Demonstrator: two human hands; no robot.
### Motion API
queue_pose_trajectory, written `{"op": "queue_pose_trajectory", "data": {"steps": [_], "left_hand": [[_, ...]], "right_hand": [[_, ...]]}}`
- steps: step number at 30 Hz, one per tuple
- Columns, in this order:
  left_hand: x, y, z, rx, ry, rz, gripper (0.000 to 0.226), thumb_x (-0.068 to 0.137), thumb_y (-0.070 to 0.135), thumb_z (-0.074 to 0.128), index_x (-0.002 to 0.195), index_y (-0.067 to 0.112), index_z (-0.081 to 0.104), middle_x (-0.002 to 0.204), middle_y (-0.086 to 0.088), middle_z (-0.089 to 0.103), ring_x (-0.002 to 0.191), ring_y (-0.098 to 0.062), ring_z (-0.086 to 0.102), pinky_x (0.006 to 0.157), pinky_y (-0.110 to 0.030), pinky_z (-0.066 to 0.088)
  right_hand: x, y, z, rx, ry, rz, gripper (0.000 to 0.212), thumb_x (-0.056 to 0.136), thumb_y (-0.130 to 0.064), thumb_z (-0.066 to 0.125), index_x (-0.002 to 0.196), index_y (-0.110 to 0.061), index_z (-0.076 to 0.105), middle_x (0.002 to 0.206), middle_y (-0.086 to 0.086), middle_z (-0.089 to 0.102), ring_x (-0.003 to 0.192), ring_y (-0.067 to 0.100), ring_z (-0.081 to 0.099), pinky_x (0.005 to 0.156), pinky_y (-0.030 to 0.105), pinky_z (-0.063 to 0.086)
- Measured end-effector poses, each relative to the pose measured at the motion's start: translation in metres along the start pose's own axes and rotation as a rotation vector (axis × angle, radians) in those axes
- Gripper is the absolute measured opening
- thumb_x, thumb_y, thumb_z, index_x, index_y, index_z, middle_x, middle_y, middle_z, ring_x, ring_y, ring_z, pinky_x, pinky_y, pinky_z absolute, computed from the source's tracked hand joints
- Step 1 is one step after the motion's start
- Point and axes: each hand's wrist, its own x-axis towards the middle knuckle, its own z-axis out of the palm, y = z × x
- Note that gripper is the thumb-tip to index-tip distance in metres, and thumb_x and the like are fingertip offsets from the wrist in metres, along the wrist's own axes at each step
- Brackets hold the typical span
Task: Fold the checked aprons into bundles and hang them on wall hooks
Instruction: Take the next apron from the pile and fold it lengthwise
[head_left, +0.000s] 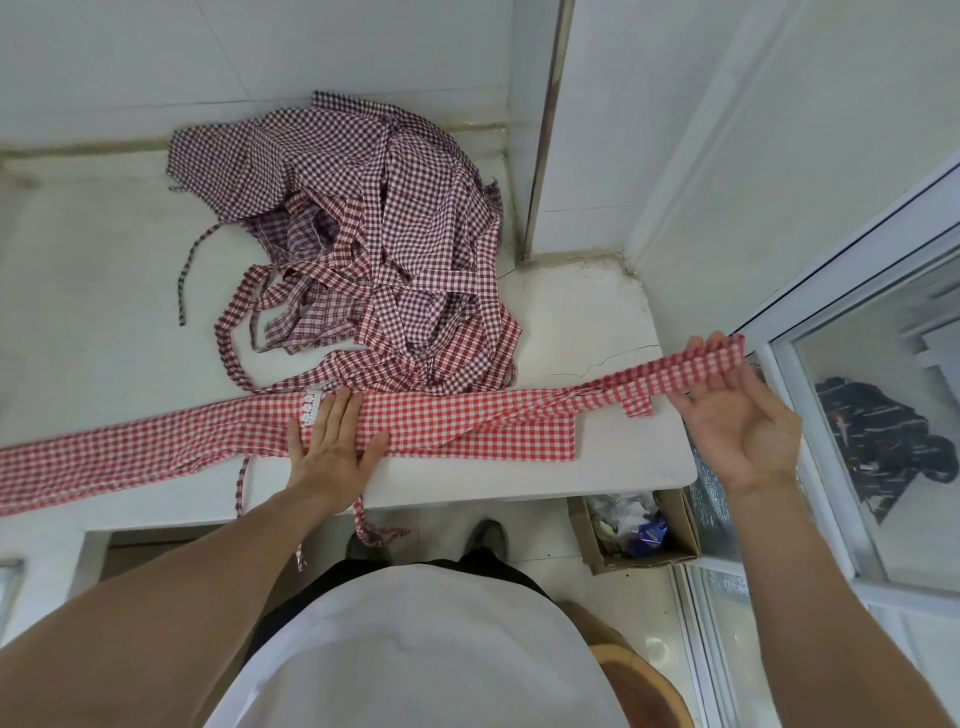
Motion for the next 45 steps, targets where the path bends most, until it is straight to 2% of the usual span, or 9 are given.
{"op": "queue_pose_trajectory", "data": {"steps": [6, 11, 17, 21, 28, 33, 36, 40, 45], "left_hand": [[-0.001, 0.001, -0.001, -0.002, 0.001, 0.003, 0.08, 0.09, 0.07, 0.001, 0.156, 0.029, -0.014, 0.164, 0.008, -0.02, 0.149, -0.01, -0.022, 0.117, -0.051, -0.02], [0.0, 0.001, 0.001, -0.016, 0.021, 0.016, 0.087, 0.085, 0.077, -0.005, 0.157, 0.029, -0.012, 0.164, 0.009, -0.018, 0.149, -0.01, -0.02, 0.115, -0.051, -0.022], [-0.001, 0.001, 0.001, -0.028, 0.032, 0.021, 0.092, 0.078, 0.078, -0.01, 0.157, 0.029, -0.011, 0.164, 0.009, -0.017, 0.15, -0.01, -0.019, 0.114, -0.05, -0.023], [-0.001, 0.0, 0.001, -0.034, 0.035, 0.025, 0.095, 0.076, 0.079, -0.012, 0.157, 0.029, -0.011, 0.164, 0.009, -0.017, 0.149, -0.01, -0.02, 0.114, -0.049, -0.023], [-0.002, -0.001, 0.003, -0.031, 0.053, 0.026, 0.094, 0.078, 0.078, -0.011, 0.158, 0.029, -0.009, 0.165, 0.008, -0.015, 0.15, -0.01, -0.018, 0.115, -0.05, -0.022], [-0.002, 0.0, 0.002, -0.039, 0.054, 0.028, 0.094, 0.077, 0.077, -0.012, 0.157, 0.029, -0.009, 0.164, 0.009, -0.016, 0.15, -0.01, -0.018, 0.115, -0.05, -0.022], [-0.002, -0.001, 0.004, -0.033, 0.049, 0.023, 0.093, 0.077, 0.077, -0.012, 0.157, 0.029, -0.011, 0.164, 0.009, -0.017, 0.15, -0.01, -0.019, 0.116, -0.051, -0.021], [-0.002, 0.0, 0.003, -0.015, 0.036, 0.011, 0.085, 0.086, 0.076, -0.005, 0.157, 0.029, -0.013, 0.164, 0.009, -0.02, 0.149, -0.01, -0.021, 0.116, -0.051, -0.021], [-0.002, 0.004, 0.0, 0.011, 0.01, -0.004, 0.078, 0.093, 0.068, 0.005, 0.156, 0.028, -0.015, 0.163, 0.008, -0.021, 0.149, -0.01, -0.022, 0.114, -0.05, -0.023]], "right_hand": [[-0.002, 0.015, -0.015, -0.39, 0.21, -0.003, 0.024, 0.096, -0.003, 0.053, 0.118, -0.014, 0.054, 0.104, 0.003, 0.064, 0.115, 0.026, 0.055, 0.093, 0.039, 0.054], [-0.008, 0.027, -0.019, -0.823, 0.255, -0.021, 0.074, 0.091, -0.004, 0.067, 0.151, -0.028, 0.029, 0.12, 0.01, 0.067, 0.116, 0.028, 0.062, 0.096, 0.047, 0.053], [-0.008, 0.032, -0.005, -1.041, 0.45, -0.078, 0.107, 0.069, -0.027, 0.087, 0.153, -0.041, 0.023, 0.117, 0.006, 0.069, 0.11, 0.021, 0.068, 0.1, 0.054, 0.05], [-0.009, 0.036, -0.015, -1.177, 0.567, -0.023, 0.094, 0.071, -0.004, 0.086, 0.148, -0.021, 0.035, 0.1, -0.002, 0.067, 0.097, 0.017, 0.067, 0.096, 0.053, 0.052], [-0.02, 0.029, -0.024, -1.491, 0.614, 0.027, 0.062, 0.075, -0.013, 0.084, 0.127, -0.022, 0.052, 0.09, 0.003, 0.065, 0.077, 0.014, 0.06, 0.071, 0.032, 0.05], [-0.024, -0.003, -0.044, -0.84, 0.93, 0.008, 0.01, 0.087, -0.013, 0.07, 0.094, -0.011, 0.063, 0.082, 0.005, 0.057, 0.063, 0.009, 0.048, 0.052, 0.023, 0.042], [-0.029, -0.015, -0.051, -0.949, 1.09, -0.149, 0.015, 0.089, -0.011, 0.061, 0.1, -0.002, 0.064, 0.073, 0.003, 0.056, 0.061, 0.013, 0.05, 0.05, 0.022, 0.044], [-0.019, 0.016, -0.01, -1.557, 0.802, -0.461, 0.017, 0.091, -0.011, 0.06, 0.105, -0.006, 0.066, 0.102, 0.008, 0.063, 0.092, 0.02, 0.058, 0.082, 0.031, 0.045], [0.002, 0.143, 0.054, -1.83, -0.036, -0.526, 0.026, 0.095, -0.016, 0.056, 0.119, -0.011, 0.066, 0.127, 0.007, 0.059, 0.121, 0.022, 0.05, 0.104, 0.031, 0.039]]}}
